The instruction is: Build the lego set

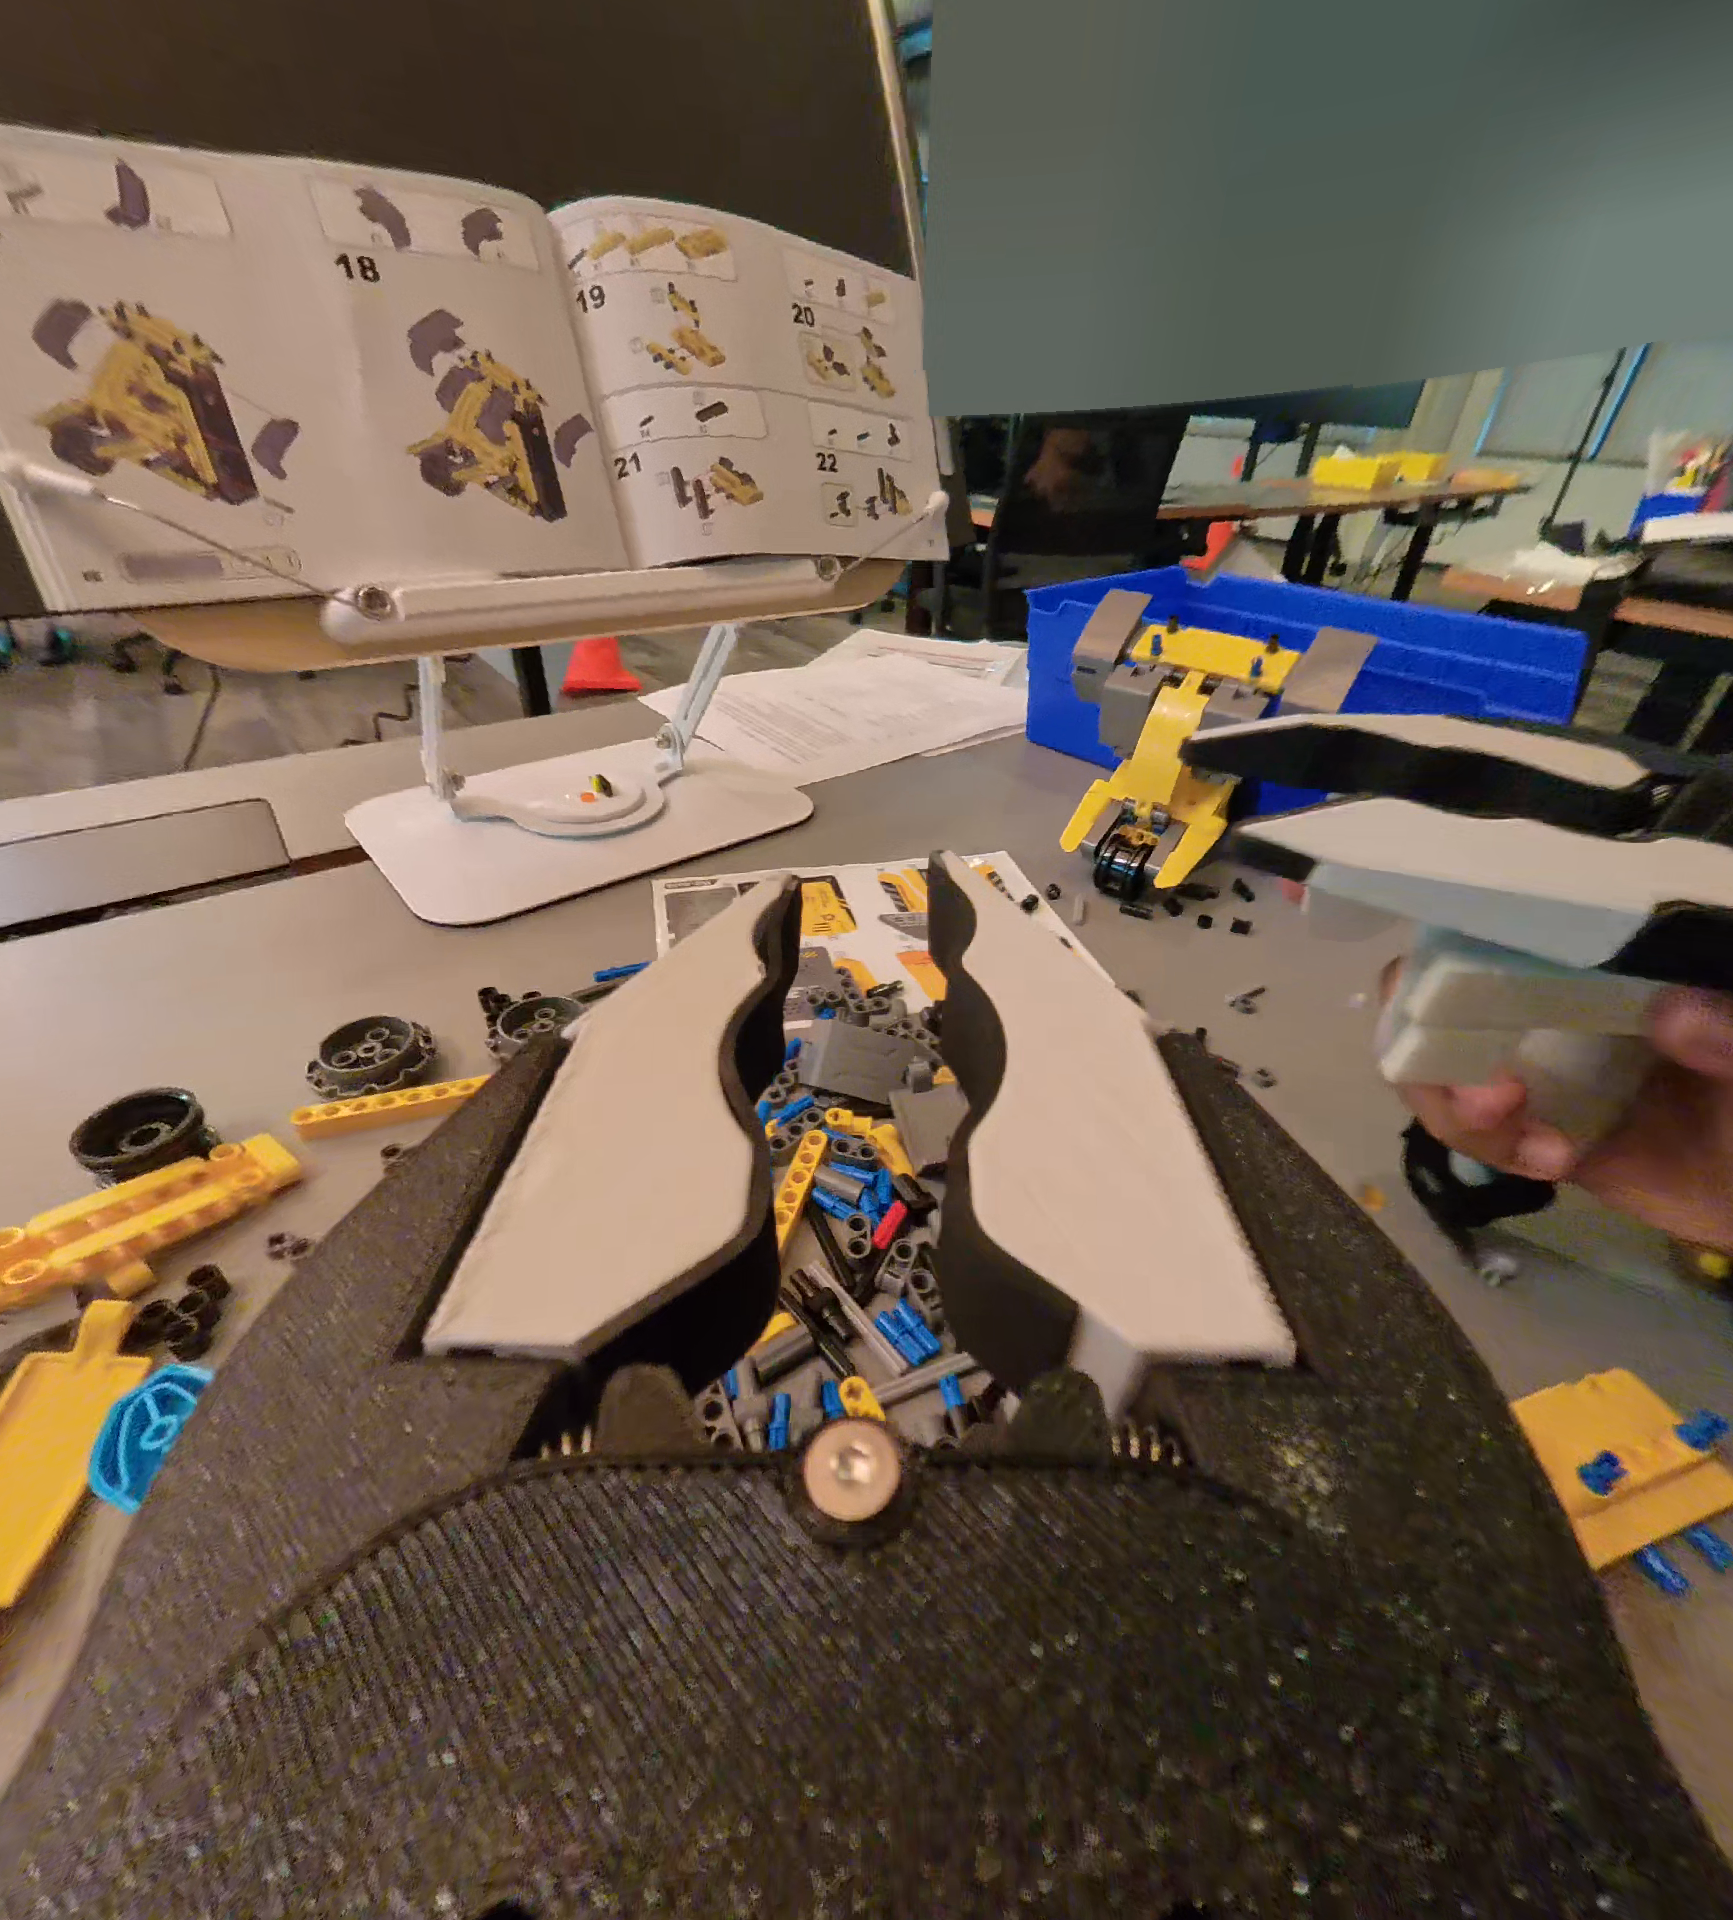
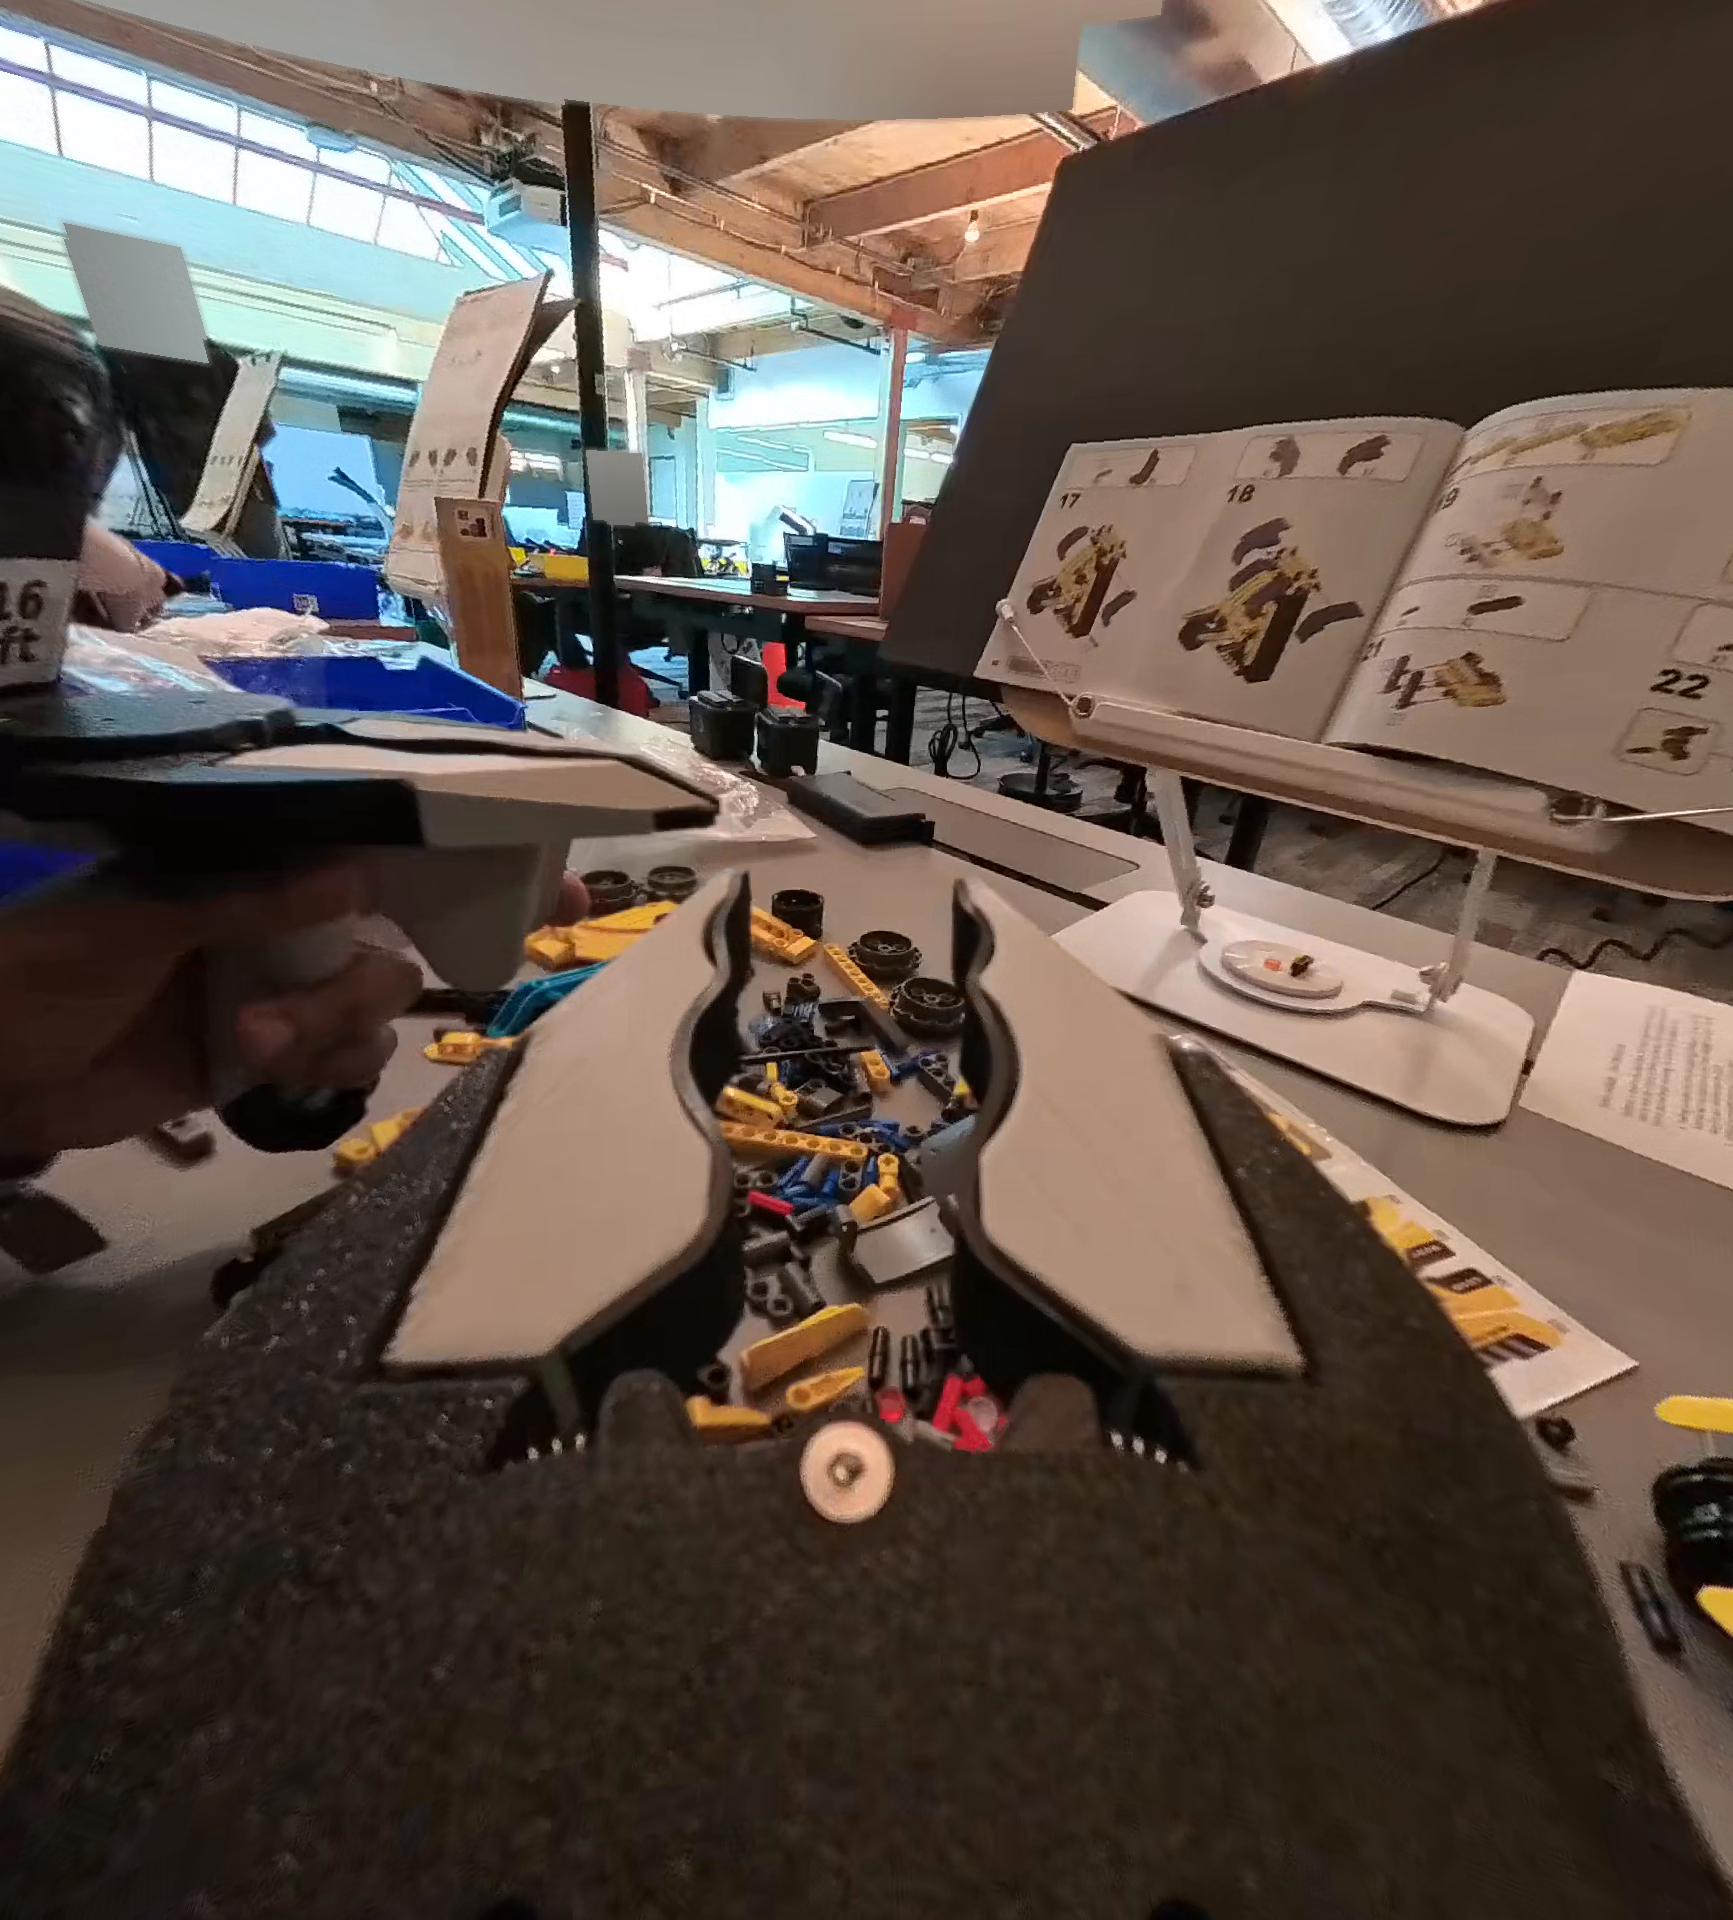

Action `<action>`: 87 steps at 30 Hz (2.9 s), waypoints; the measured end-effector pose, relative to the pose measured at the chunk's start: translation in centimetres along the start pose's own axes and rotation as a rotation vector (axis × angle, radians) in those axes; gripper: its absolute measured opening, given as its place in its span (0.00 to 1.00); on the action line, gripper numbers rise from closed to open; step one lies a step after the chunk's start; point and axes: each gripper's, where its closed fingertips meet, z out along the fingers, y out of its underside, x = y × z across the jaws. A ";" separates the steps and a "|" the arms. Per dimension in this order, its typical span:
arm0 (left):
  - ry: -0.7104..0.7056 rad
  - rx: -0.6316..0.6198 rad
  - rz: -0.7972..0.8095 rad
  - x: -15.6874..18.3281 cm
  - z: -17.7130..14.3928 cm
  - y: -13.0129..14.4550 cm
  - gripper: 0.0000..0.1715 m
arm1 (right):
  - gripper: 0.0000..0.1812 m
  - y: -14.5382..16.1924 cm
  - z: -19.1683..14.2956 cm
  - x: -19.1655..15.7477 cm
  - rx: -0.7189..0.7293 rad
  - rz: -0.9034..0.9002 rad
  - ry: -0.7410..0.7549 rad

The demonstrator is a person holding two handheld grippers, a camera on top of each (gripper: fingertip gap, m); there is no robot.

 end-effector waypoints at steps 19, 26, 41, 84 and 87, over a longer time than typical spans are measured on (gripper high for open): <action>0.014 -0.021 0.274 3.3 -0.1 1.1 0.17 | 0.00 -2.9 -3.7 3.5 0.116 0.137 0.073; 0.090 0.062 0.225 4.6 -0.7 0.4 0.18 | 0.00 -1.6 -10.0 6.0 0.072 -0.052 0.366; 0.058 0.057 0.253 4.2 -0.9 0.7 0.18 | 0.00 -3.7 -13.7 5.9 0.207 -0.091 0.395; 0.215 -0.018 0.054 6.3 -1.0 1.3 0.00 | 0.00 -2.1 -6.4 4.7 -0.017 0.166 -0.149; 0.228 -0.027 0.034 6.4 -0.9 1.5 0.00 | 0.00 -2.5 -6.8 4.8 0.015 0.228 -0.169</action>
